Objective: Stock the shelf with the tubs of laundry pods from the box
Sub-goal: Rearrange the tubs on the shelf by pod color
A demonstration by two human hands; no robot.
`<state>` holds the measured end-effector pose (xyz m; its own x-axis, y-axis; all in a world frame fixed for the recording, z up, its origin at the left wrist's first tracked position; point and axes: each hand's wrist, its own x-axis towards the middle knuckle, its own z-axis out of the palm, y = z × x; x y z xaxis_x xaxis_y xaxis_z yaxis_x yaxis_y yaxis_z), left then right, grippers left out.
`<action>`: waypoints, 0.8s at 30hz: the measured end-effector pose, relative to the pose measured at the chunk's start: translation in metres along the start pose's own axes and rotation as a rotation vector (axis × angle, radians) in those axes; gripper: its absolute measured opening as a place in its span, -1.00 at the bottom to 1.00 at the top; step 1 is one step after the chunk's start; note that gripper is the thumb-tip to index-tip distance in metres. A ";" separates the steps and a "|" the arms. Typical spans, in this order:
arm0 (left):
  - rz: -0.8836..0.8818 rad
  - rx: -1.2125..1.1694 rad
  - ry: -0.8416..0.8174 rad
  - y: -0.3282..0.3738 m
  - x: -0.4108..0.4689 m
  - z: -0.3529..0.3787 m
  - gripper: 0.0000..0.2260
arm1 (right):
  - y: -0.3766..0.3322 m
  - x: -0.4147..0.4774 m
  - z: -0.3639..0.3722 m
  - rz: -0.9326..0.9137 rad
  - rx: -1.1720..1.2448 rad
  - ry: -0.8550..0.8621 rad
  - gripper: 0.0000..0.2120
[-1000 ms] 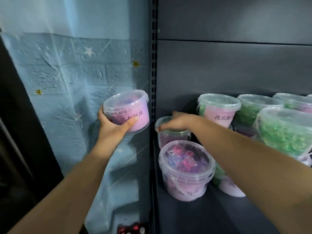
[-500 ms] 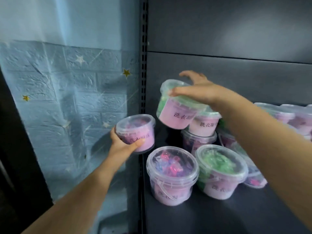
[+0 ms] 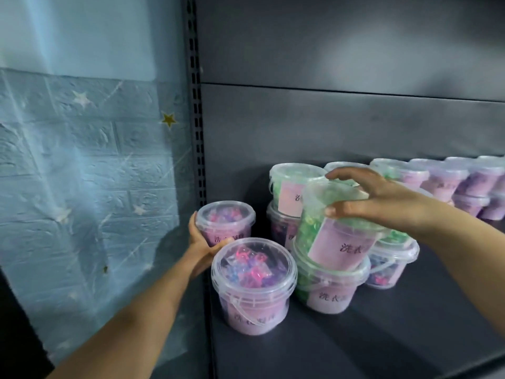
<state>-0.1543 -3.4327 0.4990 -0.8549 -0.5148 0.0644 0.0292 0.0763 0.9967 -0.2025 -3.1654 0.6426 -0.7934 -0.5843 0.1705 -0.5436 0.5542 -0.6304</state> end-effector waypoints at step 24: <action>0.232 0.702 -0.458 0.062 -0.082 -0.002 -0.30 | -0.003 -0.011 0.012 -0.063 -0.333 -0.001 -0.31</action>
<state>-0.0815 -3.3880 0.5558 -0.9956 -0.0386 0.0855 0.0312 0.7233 0.6899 -0.1887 -3.1677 0.6332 -0.7555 -0.6239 0.2001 -0.6510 0.6805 -0.3363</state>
